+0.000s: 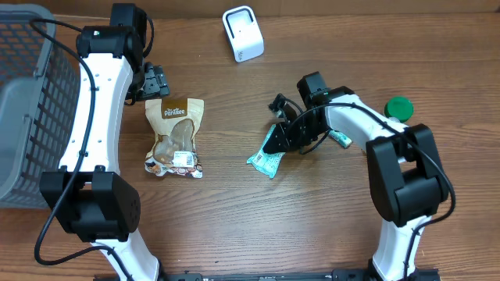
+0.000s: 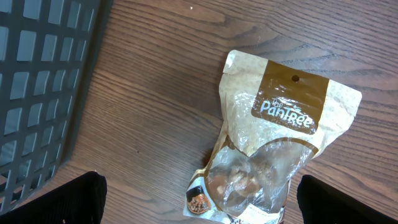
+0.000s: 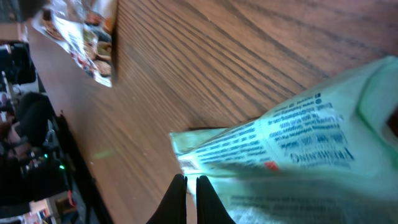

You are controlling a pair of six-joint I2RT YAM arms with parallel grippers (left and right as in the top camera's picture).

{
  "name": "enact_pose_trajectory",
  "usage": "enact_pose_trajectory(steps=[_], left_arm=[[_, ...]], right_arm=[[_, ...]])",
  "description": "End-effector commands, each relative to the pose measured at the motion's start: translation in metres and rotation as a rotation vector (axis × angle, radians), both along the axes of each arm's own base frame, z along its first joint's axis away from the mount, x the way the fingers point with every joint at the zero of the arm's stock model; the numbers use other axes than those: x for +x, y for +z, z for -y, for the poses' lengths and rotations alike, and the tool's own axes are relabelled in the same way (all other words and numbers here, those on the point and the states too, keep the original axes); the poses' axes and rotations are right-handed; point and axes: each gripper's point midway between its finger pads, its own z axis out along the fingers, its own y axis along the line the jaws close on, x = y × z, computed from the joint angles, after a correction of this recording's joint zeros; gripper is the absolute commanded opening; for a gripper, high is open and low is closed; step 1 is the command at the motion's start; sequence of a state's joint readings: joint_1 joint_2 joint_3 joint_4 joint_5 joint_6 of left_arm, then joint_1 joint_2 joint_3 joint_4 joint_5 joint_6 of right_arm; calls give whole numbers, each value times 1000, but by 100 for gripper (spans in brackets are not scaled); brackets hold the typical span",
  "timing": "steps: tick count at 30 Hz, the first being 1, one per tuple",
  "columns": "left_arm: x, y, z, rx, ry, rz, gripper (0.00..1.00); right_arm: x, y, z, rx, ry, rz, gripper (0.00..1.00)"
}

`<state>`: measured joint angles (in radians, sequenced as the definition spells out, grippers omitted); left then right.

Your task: Scan the item barcode

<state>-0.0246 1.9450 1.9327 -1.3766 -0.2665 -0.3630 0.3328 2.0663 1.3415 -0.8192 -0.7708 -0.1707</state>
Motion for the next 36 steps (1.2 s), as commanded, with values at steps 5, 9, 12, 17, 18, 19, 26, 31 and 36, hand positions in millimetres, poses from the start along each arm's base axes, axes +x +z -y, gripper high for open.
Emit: enact_pose_trajectory(steps=[5,9,12,17,18,19,26,31,36], left_arm=[[3,9,0,3,-5,27,100],[3,9,0,3,-5,27,100],[3,9,0,3,-5,27,100],[3,9,0,3,-5,27,100],[3,9,0,3,-5,27,100],[3,9,0,3,-5,26,100],[3,9,0,3,-5,27,100],[3,9,0,3,-5,27,100],[3,9,0,3,-5,27,100]], right_arm=[[-9,-33,-1,7,57,-21,4],[-6,-43,11,-48,41,-13,4],[-10,-58,21,-125,42,-3,4],[-17,-67,18,-121,52,11,4],[-15,-66,18,-120,51,13,4],[-11,-55,13,-101,50,1,4],[-2,33,-12,67,162,-10,4],[-7,29,-9,39,168,-25,4],[-15,6,-2,7,170,-30,4]])
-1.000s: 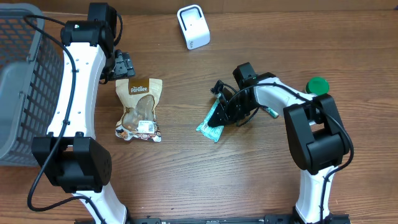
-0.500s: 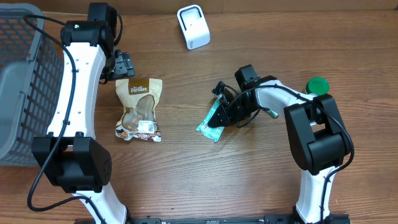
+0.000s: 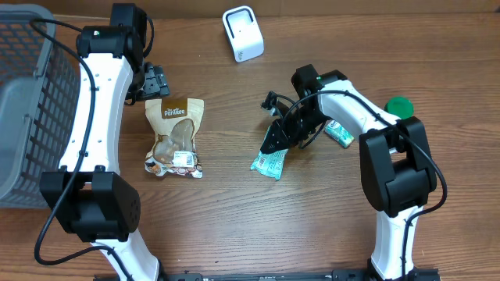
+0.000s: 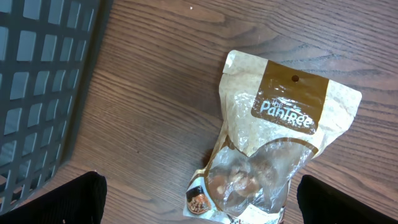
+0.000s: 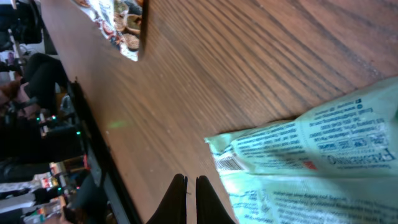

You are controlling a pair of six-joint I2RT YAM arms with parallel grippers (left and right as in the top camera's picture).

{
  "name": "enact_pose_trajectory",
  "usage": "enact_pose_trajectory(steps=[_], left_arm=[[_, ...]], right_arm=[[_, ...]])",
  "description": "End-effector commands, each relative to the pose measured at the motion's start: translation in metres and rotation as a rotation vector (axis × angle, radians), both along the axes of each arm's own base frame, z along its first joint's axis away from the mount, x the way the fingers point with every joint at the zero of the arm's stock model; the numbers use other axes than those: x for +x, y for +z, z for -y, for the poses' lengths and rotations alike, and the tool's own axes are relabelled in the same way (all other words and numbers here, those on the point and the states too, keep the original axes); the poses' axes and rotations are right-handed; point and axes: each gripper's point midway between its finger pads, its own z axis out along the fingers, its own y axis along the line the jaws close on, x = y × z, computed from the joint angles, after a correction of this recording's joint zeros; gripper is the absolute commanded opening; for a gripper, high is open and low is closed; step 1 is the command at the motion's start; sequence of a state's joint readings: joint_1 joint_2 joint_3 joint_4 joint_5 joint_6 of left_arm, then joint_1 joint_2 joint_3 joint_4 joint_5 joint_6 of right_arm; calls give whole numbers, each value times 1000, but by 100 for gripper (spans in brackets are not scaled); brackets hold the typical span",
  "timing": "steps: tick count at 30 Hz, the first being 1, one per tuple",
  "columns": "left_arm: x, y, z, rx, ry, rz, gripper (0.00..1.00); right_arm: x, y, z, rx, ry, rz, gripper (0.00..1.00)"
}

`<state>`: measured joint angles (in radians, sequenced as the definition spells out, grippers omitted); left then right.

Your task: Scan the item barcode

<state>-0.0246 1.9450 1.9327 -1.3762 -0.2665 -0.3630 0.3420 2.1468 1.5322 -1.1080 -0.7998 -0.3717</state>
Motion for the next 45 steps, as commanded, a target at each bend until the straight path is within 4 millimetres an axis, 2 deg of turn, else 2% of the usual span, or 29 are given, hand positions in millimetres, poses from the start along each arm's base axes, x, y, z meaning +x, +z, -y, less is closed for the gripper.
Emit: enact_pose_trajectory(steps=[1,7,10,12,15,21,23,25,27,33,40,45], left_arm=[[2,9,0,3,-5,26,100],[2,9,0,3,-5,26,99],[2,9,0,3,-5,26,99],[2,9,0,3,-5,26,100],[2,9,0,3,-5,26,100],[2,9,0,3,-5,26,100],[2,9,0,3,-5,26,100],[2,9,0,3,-5,26,99],[2,9,0,3,-5,26,99],[2,9,0,3,-5,26,100],[2,9,0,3,-5,26,100],[2,9,0,3,-5,26,100]], right_arm=[[-8,-17,3,-9,23,19,4],[-13,-66,11,-43,-8,72,4],[-11,-99,23,-140,-82,95,4],[-5,-109,30,-198,-117,113,4],[3,-92,23,-167,-115,105,4],[32,-45,9,-141,-112,111,4],[33,-30,4,-120,-91,101,4],[25,-11,-5,-49,-20,96,4],[18,-4,-8,-24,5,74,4],[5,-15,-10,-29,37,66,4],[3,-45,-17,-10,24,120,4],[2,-76,1,-134,1,160,4]])
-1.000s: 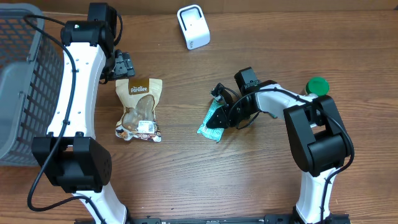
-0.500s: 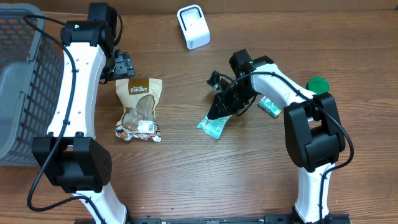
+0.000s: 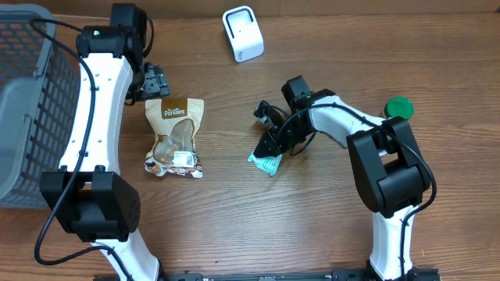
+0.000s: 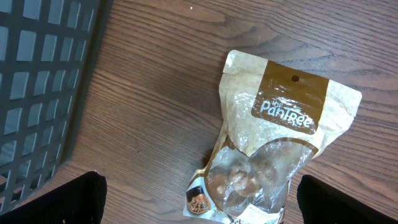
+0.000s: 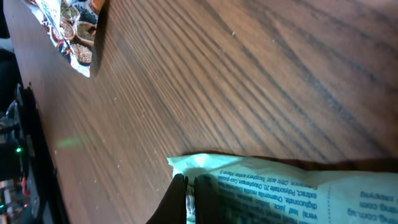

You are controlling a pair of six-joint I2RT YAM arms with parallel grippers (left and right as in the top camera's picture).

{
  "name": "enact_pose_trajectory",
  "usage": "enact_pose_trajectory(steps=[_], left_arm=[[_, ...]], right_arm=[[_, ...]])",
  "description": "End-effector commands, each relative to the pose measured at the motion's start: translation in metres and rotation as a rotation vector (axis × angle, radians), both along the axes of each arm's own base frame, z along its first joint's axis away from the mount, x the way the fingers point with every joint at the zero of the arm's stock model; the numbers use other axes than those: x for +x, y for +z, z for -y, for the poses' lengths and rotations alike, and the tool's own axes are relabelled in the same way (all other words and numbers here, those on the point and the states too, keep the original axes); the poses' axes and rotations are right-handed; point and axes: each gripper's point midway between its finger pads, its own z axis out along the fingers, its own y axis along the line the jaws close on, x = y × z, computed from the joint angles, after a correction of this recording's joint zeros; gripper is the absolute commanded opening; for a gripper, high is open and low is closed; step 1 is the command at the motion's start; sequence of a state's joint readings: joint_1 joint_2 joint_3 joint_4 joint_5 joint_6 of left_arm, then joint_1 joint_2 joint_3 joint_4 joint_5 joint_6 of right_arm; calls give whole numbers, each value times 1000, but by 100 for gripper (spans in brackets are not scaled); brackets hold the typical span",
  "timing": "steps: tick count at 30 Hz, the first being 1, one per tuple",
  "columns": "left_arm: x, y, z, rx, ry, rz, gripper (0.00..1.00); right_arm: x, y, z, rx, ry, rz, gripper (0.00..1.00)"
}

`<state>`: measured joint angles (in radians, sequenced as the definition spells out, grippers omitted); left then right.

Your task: Scan the item barcode

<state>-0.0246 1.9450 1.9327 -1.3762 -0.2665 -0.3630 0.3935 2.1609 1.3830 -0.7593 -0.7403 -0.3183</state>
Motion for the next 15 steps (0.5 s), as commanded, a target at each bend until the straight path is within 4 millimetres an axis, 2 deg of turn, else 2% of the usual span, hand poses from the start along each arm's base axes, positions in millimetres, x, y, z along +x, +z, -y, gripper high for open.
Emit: enact_pose_trajectory(steps=[1,4,6,9,10,11,12,15], left_arm=[[2,9,0,3,-5,26,100],[2,9,0,3,-5,26,100],[2,9,0,3,-5,26,100],[2,9,0,3,-5,26,100],[2,9,0,3,-5,26,100],[2,9,0,3,-5,26,100],[2,9,0,3,-5,26,99],[2,9,0,3,-5,26,100]], right_arm=[[-7,-33,19,-132,-28,8,4],[-8,-39,20,-125,-30,19,4],[-6,-31,16,-106,-28,16,4],[3,-2,5,-61,-21,4,5],[7,11,2,-47,-19,3,5],[15,37,-3,-36,-20,10,5],[19,51,-4,-35,-19,15,5],[29,81,-3,-65,-34,42,5]])
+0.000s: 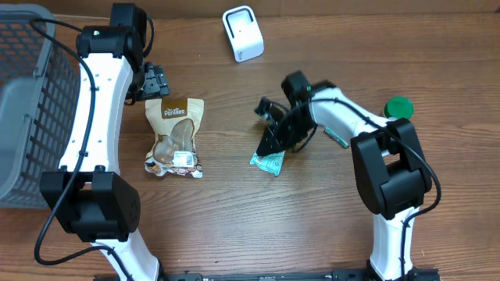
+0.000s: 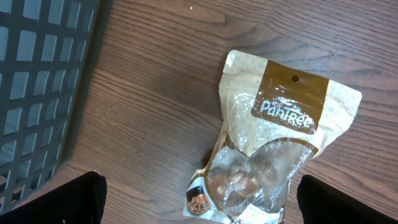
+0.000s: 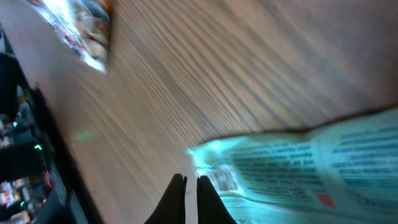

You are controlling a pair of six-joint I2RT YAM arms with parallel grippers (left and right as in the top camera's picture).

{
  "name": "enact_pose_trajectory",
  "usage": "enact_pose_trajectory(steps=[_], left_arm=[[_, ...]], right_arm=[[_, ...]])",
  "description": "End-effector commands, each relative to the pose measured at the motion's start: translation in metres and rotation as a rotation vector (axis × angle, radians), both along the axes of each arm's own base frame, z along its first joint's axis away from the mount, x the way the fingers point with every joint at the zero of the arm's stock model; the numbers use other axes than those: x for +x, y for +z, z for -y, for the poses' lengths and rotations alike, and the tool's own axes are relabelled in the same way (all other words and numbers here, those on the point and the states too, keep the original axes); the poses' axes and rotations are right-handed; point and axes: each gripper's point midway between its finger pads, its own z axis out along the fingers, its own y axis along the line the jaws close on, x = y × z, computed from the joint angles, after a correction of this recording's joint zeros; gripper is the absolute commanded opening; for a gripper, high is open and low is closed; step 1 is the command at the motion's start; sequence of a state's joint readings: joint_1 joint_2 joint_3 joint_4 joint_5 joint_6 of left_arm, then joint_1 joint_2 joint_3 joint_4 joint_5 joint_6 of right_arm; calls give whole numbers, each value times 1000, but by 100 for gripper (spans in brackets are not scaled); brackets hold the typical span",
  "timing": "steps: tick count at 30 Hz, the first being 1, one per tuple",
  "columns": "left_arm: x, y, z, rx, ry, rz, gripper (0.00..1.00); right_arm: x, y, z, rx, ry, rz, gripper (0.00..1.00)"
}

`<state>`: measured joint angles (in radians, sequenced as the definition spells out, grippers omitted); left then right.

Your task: Scan the item barcode

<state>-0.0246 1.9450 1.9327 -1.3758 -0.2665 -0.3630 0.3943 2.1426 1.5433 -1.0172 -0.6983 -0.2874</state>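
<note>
A light green printed packet (image 1: 269, 162) lies left of the table's middle, one end raised toward my right gripper (image 1: 273, 145). The right wrist view shows that gripper (image 3: 191, 181) with its jaws nearly together at the packet's (image 3: 298, 168) corner, pinching its edge. A white barcode scanner (image 1: 243, 33) stands at the back. My left gripper (image 1: 155, 81) hangs open above the top of a brown Pantree snack bag (image 1: 174, 137). Its fingers sit wide apart at both lower corners of the left wrist view, over the bag (image 2: 273, 143).
A grey mesh basket (image 1: 23, 101) fills the left edge, also in the left wrist view (image 2: 37, 81). A green round lid (image 1: 398, 107) and a small green-white packet (image 1: 338, 137) lie beside the right arm.
My right arm has swung slightly back and right, with the green packet still in its jaws and more of its printed face showing. The left arm and snack bag are unchanged.
At every earlier moment my right gripper was shut at the green packet's end near the table's middle, only its angle changing, and the packet tilted with it. My left gripper stayed open above the Pantree bag at all moments.
</note>
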Motion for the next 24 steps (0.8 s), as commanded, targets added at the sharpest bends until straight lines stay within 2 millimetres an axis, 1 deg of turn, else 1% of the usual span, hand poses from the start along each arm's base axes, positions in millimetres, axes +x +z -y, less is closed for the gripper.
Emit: enact_pose_trajectory(steps=[1,2,3,5,7,8,9,13,14,15,18,22,24], left_arm=[[2,9,0,3,-5,26,100],[2,9,0,3,-5,26,100],[2,9,0,3,-5,26,100],[2,9,0,3,-5,26,100],[2,9,0,3,-5,26,100],[2,9,0,3,-5,26,99],[2,9,0,3,-5,26,100],[2,9,0,3,-5,26,100],[2,9,0,3,-5,26,100],[2,9,0,3,-5,26,100],[2,9,0,3,-5,26,100],[2,9,0,3,-5,26,100],[2,9,0,3,-5,26,100]], right_arm=[[33,50,-3,-30,-28,128,5],[37,51,1,-74,-55,134,5],[47,48,15,-185,-133,138,5],[55,37,38,-340,-260,128,5],[55,27,60,-474,-361,109,5],[53,24,68,-519,-391,95,5],[43,18,77,-571,-421,50,6],[18,4,84,-629,-415,-38,6],[4,-2,87,-659,-406,-79,7],[-3,-6,90,-678,-411,-106,8],[-21,-17,94,-715,-417,-164,8],[-39,-31,87,-711,-386,-200,10],[-46,-39,78,-687,-367,-202,11]])
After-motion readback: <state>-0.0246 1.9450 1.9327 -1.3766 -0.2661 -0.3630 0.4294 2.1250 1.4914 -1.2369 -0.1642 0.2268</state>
